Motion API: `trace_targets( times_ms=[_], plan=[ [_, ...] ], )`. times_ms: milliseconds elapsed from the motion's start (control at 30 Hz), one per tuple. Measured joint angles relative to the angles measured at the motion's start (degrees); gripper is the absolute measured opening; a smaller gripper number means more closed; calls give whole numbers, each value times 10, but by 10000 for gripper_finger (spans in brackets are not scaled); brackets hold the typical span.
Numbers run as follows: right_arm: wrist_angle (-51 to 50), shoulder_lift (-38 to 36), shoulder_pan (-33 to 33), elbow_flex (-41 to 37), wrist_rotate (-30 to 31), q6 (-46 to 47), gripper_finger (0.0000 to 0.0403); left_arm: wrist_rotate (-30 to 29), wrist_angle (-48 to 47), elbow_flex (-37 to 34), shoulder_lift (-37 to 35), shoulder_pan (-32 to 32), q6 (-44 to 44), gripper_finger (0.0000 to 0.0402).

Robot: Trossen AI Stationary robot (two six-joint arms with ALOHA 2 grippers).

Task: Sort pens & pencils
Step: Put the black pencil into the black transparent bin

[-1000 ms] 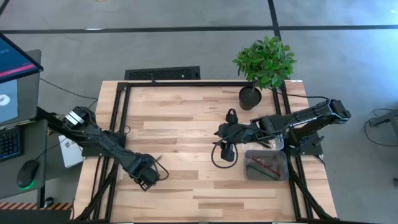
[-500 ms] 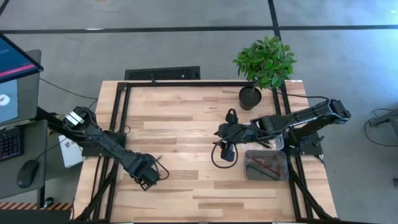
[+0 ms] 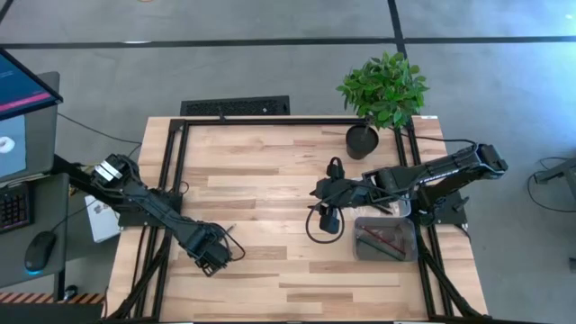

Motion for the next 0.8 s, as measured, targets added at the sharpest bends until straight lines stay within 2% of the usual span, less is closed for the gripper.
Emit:
trace_targets(
  times_ms=[167, 300, 667, 800],
  plan=[
    [0, 0, 0, 0, 0, 0, 209, 0, 1, 0, 0, 0, 1, 136],
    [0, 0, 0, 0, 0, 0, 209, -30, 0, 0, 0, 0, 1, 136],
    [0, 0, 0, 0, -1, 0, 209, 3, 6, -33, 0, 17, -1, 136],
    [0, 0, 0, 0, -1, 0, 209, 13, 57, -50, 0, 20, -1, 130]
  ],
)
